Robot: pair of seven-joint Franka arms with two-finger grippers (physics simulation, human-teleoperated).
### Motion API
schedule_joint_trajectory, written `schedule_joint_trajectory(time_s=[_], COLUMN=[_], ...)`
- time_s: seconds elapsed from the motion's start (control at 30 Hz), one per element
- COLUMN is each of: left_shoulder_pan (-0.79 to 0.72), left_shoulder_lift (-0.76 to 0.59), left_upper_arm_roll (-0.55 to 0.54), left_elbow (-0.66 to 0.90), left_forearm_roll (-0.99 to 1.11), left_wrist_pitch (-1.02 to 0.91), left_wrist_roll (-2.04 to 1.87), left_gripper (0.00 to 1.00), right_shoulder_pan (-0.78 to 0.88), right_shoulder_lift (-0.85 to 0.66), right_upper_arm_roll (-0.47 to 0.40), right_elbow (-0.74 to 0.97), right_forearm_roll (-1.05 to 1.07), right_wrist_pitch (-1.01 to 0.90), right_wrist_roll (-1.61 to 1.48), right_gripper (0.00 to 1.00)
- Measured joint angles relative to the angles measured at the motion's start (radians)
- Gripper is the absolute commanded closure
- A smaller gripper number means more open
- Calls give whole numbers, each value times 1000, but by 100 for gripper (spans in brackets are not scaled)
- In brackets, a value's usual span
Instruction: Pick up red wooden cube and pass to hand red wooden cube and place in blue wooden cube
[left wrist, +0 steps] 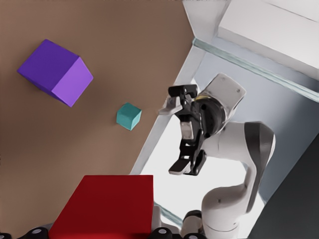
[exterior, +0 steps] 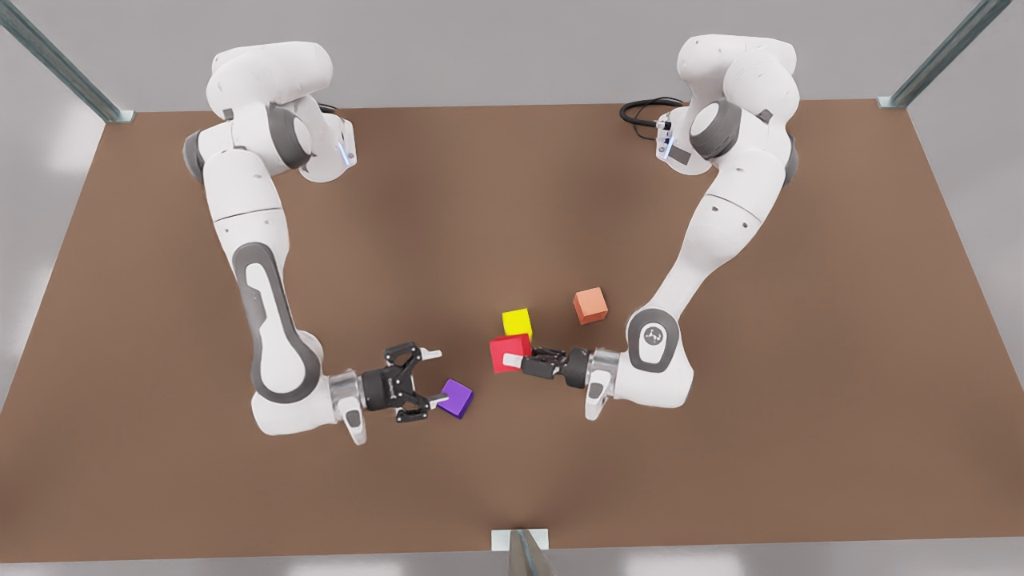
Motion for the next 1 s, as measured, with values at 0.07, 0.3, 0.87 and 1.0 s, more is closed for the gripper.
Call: schedule_joint_trajectory(time_s=[0.07,0.3,0.87,1.0], left_shoulder_pan=[-4,-5,-9,-10], left_shoulder_lift=[30,39,47,47], left_upper_arm_roll=[-6,-11,-10,-12], left_elbow=[26,37,39,40], left_forearm_roll=[1,4,6,2], left_wrist_pitch=[7,17,37,48], left_wrist_roll=[27,105,256,275], left_gripper=[26,27,28,28], right_shoulder_pan=[16,65,102,101], right_shoulder_lift=[-1,2,-2,-2], right_upper_arm_roll=[1,1,4,21], right_elbow=[-19,-31,-84,-93], right_forearm_roll=[33,114,197,206], right_wrist_pitch=[18,80,129,131], right_wrist_roll=[-76,-287,-558,-594], right_gripper=[0,0,0,0])
